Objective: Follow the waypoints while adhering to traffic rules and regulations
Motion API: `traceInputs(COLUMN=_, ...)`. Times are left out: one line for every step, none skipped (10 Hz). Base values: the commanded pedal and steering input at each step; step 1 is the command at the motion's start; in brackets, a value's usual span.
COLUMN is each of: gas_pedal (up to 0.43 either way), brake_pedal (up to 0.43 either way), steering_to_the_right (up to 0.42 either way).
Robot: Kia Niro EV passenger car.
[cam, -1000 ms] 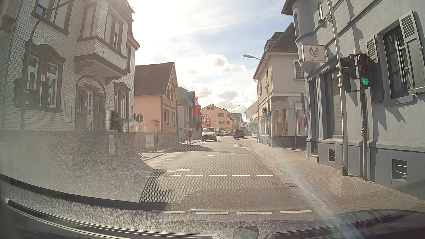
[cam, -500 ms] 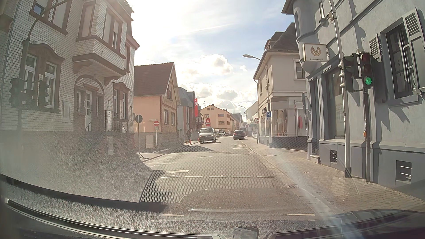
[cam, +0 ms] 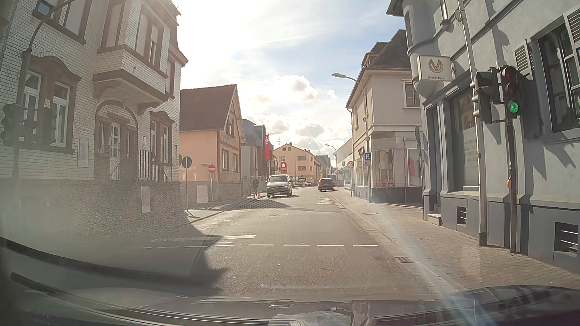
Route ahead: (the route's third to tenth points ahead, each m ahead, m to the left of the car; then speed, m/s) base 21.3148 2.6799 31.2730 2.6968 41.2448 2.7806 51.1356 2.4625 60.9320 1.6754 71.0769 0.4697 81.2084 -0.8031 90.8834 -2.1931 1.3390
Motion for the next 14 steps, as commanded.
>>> traceInputs(gas_pedal=0.299, brake_pedal=0.0, steering_to_the_right=0.003)
traceInputs(gas_pedal=0.311, brake_pedal=0.0, steering_to_the_right=0.003)
traceInputs(gas_pedal=0.311, brake_pedal=0.0, steering_to_the_right=0.003)
traceInputs(gas_pedal=0.319, brake_pedal=0.0, steering_to_the_right=0.003)
traceInputs(gas_pedal=0.331, brake_pedal=0.0, steering_to_the_right=0.003)
traceInputs(gas_pedal=0.331, brake_pedal=0.0, steering_to_the_right=0.003)
traceInputs(gas_pedal=0.339, brake_pedal=0.0, steering_to_the_right=0.003)
traceInputs(gas_pedal=0.339, brake_pedal=0.0, steering_to_the_right=0.003)
traceInputs(gas_pedal=0.339, brake_pedal=0.0, steering_to_the_right=0.003)
traceInputs(gas_pedal=0.339, brake_pedal=0.0, steering_to_the_right=0.003)
traceInputs(gas_pedal=0.35, brake_pedal=0.0, steering_to_the_right=0.003)
traceInputs(gas_pedal=0.35, brake_pedal=0.0, steering_to_the_right=0.003)
traceInputs(gas_pedal=0.358, brake_pedal=0.0, steering_to_the_right=0.003)
traceInputs(gas_pedal=0.358, brake_pedal=0.0, steering_to_the_right=0.003)
